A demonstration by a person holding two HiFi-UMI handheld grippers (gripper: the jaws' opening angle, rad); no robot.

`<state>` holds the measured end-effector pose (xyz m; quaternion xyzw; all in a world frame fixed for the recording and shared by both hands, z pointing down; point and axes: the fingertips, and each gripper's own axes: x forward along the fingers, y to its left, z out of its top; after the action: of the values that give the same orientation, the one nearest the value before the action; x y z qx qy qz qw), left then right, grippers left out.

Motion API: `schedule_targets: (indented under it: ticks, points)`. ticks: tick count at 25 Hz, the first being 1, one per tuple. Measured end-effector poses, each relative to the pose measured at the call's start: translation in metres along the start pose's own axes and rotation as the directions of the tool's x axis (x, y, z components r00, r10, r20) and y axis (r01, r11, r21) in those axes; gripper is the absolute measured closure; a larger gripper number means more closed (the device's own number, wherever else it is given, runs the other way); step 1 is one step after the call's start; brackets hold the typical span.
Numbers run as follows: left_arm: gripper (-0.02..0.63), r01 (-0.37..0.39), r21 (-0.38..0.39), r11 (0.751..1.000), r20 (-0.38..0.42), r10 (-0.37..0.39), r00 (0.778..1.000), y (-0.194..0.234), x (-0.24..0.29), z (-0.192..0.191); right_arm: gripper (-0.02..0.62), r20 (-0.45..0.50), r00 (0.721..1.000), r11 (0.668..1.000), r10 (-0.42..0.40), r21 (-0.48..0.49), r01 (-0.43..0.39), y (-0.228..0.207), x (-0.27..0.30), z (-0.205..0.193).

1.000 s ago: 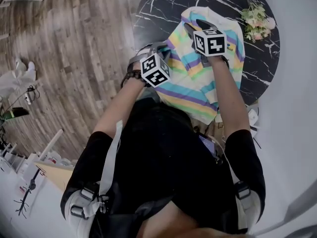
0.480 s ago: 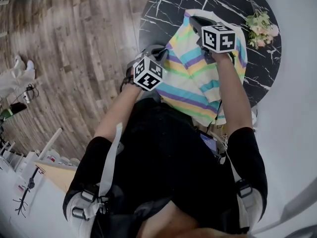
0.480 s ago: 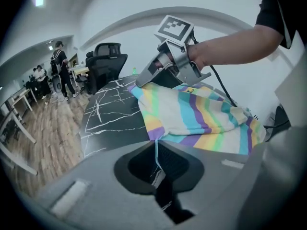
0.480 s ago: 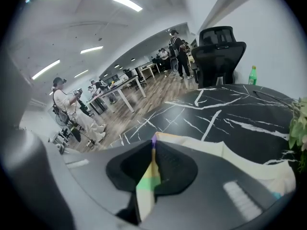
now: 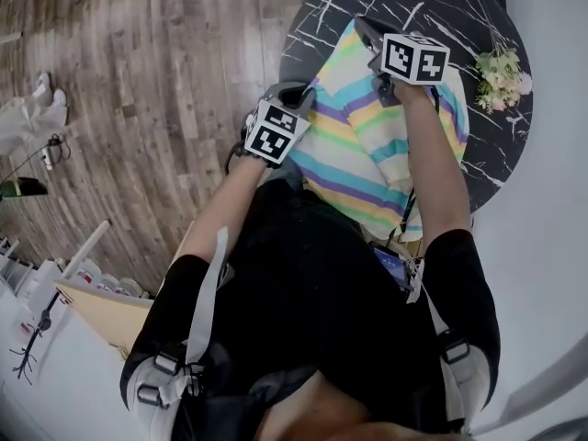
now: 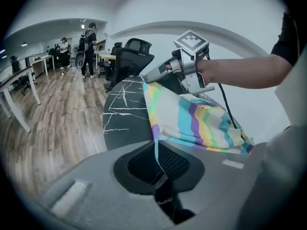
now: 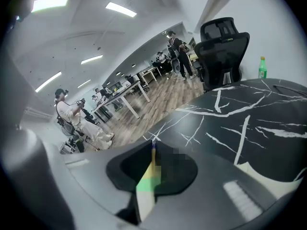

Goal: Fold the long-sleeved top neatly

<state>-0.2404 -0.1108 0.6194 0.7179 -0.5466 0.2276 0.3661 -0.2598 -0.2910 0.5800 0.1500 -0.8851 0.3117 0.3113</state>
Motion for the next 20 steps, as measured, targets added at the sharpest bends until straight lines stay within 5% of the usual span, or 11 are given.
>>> schedule_targets:
  ticks: [8,11,20]
  points:
    - [0.554,-0.041,-0.003,0.999,-0.027,0.041,0.999,0.010,-0.003,-0.011,0.563,-0.038,0.998,0.998,-0.048,-0.046,0.046,0.004,0.027,-0.003]
    - [0.492,-0.053,0.002,0.999,-0.042,0.053,0.998,0.014,-0.006,-0.012,0.449,-0.029,0.995,0.987,-0.100,-0.128,0.096,0.003,0.024,-0.003]
    - [0.469,-0.056,0.084,0.995,0.027,0.053,0.998,-0.004,-0.020,0.014,0.428,0.083,0.985,0.981,-0.148,-0.110,0.157,-0.013,-0.058,-0.015]
